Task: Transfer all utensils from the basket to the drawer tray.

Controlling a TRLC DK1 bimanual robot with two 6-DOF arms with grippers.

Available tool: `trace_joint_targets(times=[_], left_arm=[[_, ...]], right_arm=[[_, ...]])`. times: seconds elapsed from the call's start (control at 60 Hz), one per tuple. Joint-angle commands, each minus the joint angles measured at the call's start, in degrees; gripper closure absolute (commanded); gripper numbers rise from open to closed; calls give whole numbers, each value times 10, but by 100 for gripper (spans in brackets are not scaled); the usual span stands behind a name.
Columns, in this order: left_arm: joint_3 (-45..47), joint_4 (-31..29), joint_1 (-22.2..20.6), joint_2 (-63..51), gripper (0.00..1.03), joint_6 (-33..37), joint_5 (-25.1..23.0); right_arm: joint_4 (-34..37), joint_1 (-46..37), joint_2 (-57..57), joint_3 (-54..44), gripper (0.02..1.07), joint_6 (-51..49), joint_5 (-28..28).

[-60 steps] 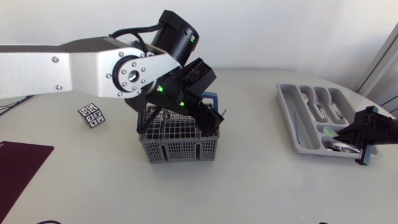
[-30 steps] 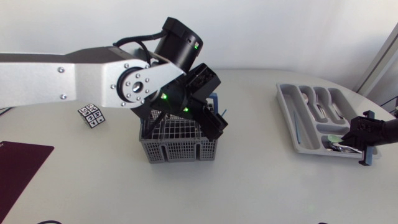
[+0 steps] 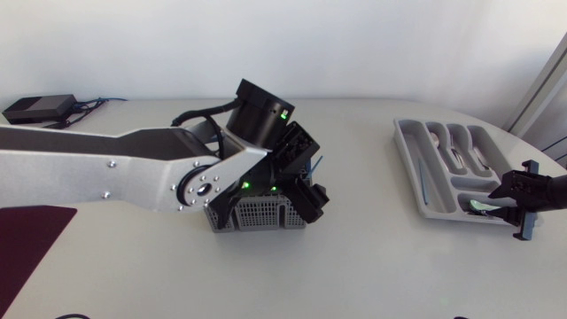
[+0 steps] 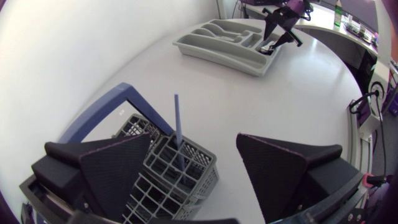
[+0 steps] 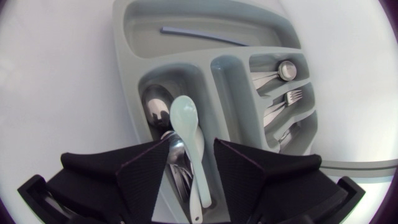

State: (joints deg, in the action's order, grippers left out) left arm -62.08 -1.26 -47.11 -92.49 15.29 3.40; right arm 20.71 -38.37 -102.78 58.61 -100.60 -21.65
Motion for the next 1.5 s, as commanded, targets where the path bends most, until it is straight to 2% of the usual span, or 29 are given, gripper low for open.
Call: trace_joint_targets(times=[0.0,0.117,0.183,0.5,0.517,0.65,0.817,1.033,1.25,1.483], left_arm=[[25,31,-4,8,11,11,14],[38,80,-10,2,12,13,48],[37,93,-11,-9,12,14,52],[35,137,-24,-37,22,14,57],[35,142,-25,-38,26,15,57],[37,157,-29,-44,31,15,57],[31,171,-25,-60,44,18,57],[13,176,-25,-88,49,18,60],[9,201,-21,-95,77,14,60],[11,208,-17,-96,98,11,60]], right_arm=[[-8,2,36,-34,32,19,-16],[-9,13,70,-60,21,62,-33],[-9,24,85,-75,9,88,-37],[-33,79,137,-154,8,152,-47],[-37,81,139,-159,8,154,-47],[-56,101,152,-186,8,164,-46],[-65,123,170,-208,8,176,-47],[-72,153,192,-227,8,199,-47],[-87,181,208,-249,8,217,-46],[-94,206,215,-258,8,235,-42]])
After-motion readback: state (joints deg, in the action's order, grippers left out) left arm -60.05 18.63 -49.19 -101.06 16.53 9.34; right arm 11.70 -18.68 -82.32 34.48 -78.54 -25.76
